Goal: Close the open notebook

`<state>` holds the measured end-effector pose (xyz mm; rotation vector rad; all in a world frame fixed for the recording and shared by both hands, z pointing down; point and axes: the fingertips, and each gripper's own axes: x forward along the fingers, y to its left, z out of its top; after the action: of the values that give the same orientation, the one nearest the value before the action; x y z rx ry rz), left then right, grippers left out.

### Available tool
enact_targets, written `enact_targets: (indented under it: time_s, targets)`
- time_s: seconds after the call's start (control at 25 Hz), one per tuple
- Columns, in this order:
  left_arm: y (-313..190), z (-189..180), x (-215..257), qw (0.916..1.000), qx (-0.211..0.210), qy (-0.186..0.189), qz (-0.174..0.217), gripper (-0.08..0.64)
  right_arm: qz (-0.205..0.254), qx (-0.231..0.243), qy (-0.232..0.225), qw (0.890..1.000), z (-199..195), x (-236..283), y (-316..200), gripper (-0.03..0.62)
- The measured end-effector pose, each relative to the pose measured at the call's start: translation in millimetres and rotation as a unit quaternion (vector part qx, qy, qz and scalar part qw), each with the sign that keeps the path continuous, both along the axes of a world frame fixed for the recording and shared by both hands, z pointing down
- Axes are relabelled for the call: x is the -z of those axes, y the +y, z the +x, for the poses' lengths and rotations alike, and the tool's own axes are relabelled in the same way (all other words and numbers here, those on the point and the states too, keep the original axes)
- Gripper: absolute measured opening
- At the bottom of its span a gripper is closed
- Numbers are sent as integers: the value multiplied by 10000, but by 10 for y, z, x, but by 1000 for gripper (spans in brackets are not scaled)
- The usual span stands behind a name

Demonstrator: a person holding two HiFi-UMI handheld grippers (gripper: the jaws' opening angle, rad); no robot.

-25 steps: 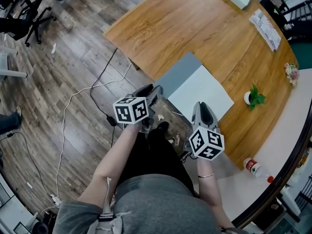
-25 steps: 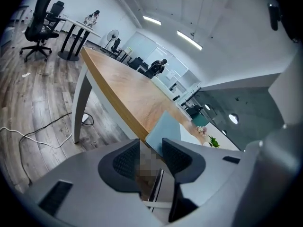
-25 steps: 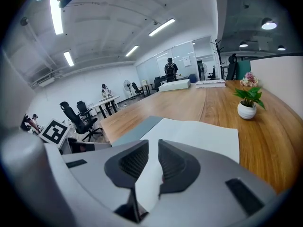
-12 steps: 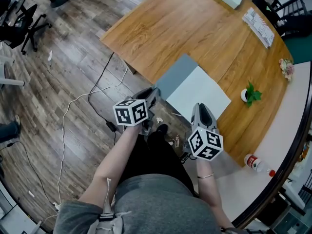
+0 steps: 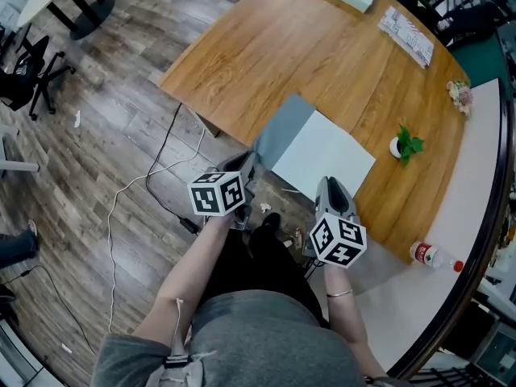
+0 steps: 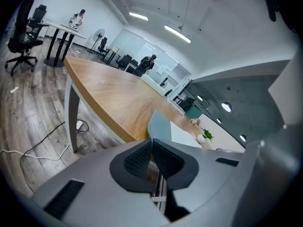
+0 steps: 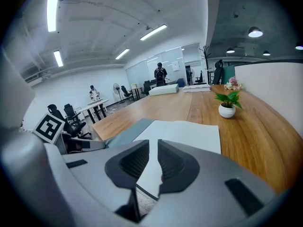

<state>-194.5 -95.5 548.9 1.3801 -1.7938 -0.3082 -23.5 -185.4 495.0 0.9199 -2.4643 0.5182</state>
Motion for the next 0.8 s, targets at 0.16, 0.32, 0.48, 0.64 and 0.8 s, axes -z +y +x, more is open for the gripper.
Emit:
enact_targets:
  time_s: [0.16, 0.32, 0.48, 0.64, 0.8]
  targets:
    - [-1, 28, 112, 9987, -257, -421, -90, 32, -5, -201, 5, 9998, 66, -8, 59, 60]
    - [-26, 54, 227, 9957, -550, -737, -109, 32, 8, -416, -14, 9991, 136, 5, 98, 60]
    - [-57, 98, 361, 9922, -814, -942, -3, 32, 31, -666, -14, 9978, 220, 9, 127, 58]
    - [-95, 153, 494, 9878, -1125, -1070, 149, 32, 56, -901, -27, 9959, 291, 8, 158, 55]
    - [-134, 206, 618, 9828, -1389, -1176, 309, 32, 90, -1142, -15, 9934, 357, 15, 202, 54]
